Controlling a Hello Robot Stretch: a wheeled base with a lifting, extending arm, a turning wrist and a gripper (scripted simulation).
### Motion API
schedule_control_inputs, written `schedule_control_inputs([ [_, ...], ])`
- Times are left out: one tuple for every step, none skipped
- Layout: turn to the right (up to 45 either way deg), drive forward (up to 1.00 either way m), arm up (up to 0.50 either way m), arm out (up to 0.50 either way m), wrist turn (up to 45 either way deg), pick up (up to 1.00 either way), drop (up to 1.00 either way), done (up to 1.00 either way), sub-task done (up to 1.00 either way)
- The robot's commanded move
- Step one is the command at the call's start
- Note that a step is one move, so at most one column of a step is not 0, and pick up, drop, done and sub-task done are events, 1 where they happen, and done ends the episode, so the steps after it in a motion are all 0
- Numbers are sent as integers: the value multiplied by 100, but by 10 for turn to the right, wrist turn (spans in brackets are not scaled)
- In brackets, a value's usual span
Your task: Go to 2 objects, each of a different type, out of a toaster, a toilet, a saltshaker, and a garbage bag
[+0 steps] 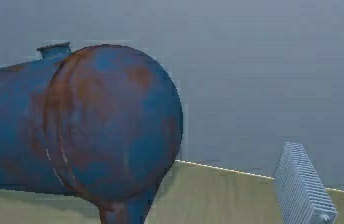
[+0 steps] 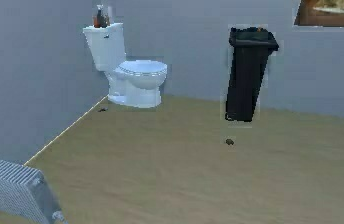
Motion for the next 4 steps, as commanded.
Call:
schedule_control_inputs([
  [450,0,0,0,0,0,0,0,0],
  [450,0,0,0,0,0,0,0,0],
  [120,0,0,0,0,0,0,0,0],
  [0,100,0,0,0,0,0,0,0],
])
